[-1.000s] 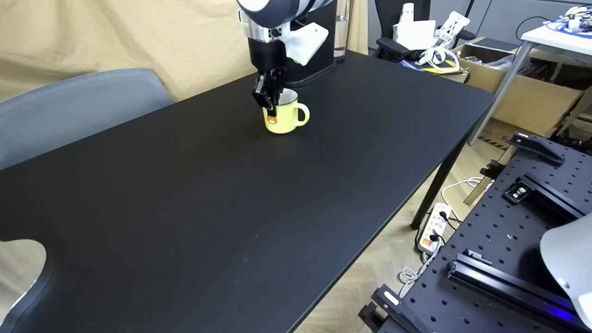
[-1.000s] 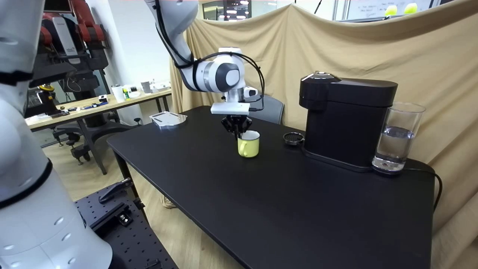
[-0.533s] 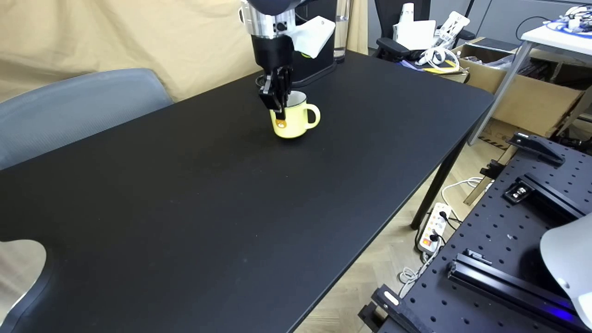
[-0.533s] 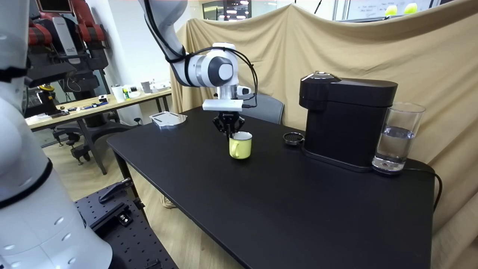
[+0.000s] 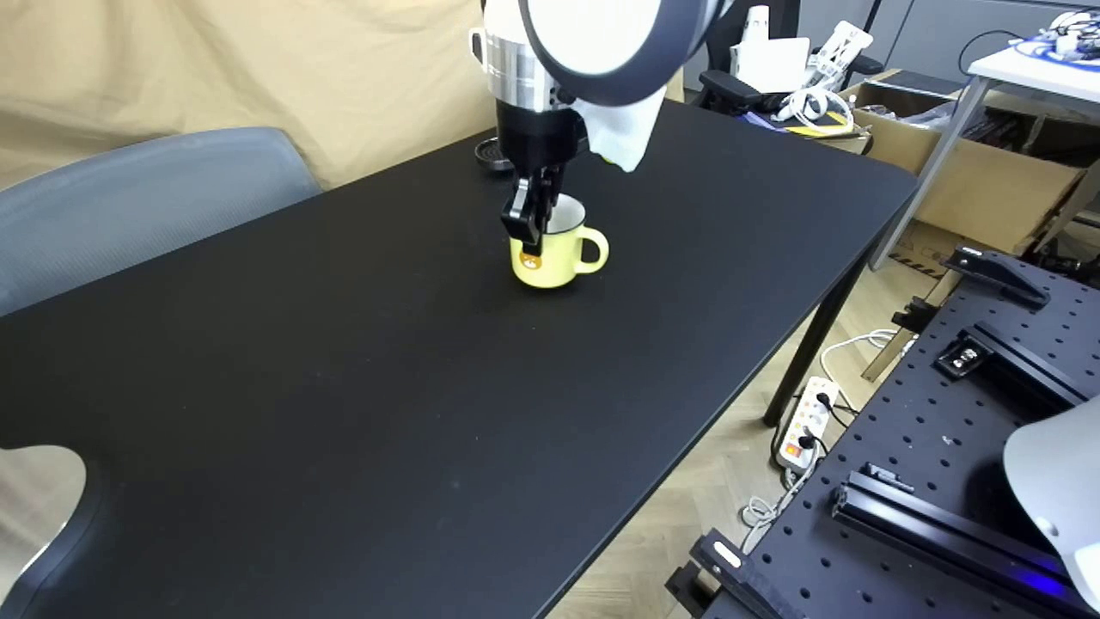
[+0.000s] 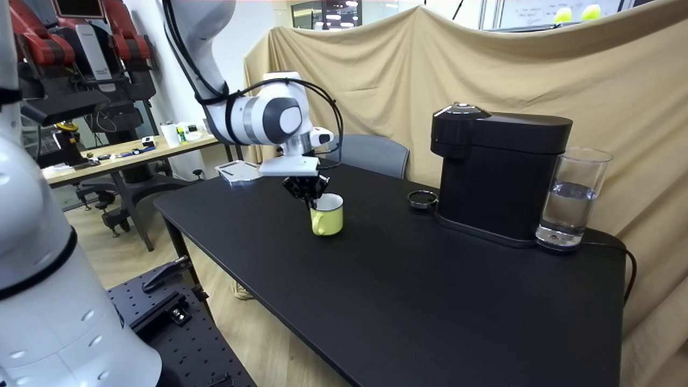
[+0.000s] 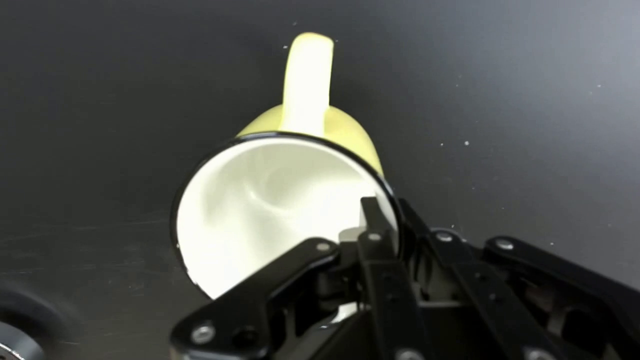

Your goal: Move the cup backwards

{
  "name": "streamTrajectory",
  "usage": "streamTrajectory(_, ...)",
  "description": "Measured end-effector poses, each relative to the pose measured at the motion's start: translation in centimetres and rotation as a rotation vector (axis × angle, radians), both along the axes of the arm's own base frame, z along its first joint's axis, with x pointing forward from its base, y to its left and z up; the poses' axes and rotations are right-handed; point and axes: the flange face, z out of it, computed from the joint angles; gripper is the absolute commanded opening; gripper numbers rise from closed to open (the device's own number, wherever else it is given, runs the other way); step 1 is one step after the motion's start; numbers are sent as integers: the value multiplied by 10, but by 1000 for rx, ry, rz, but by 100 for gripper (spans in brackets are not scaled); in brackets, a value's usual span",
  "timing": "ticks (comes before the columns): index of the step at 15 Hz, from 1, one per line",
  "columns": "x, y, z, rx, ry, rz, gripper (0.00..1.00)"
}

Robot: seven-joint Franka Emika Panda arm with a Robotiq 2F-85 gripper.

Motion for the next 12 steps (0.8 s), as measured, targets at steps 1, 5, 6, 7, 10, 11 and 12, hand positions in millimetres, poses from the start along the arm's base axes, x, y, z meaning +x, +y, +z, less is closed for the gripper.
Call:
streamTrajectory(1, -8, -1, -2, 10, -15, -14, 3)
streamTrajectory(5, -26, -9, -2, 17, -29, -55, 3)
streamTrajectory(6, -29, -11, -2, 15, -24, -62, 30)
streamTrajectory(7, -30, -12, -2, 12, -18, -66, 36)
streamTrajectory(10, -34, -14, -3, -7, 23, -70, 55)
streamTrajectory(11, -35, -15, -4, -14, 40, -71, 63)
streamTrajectory(12, -36, -15, -5, -21, 57, -71, 69)
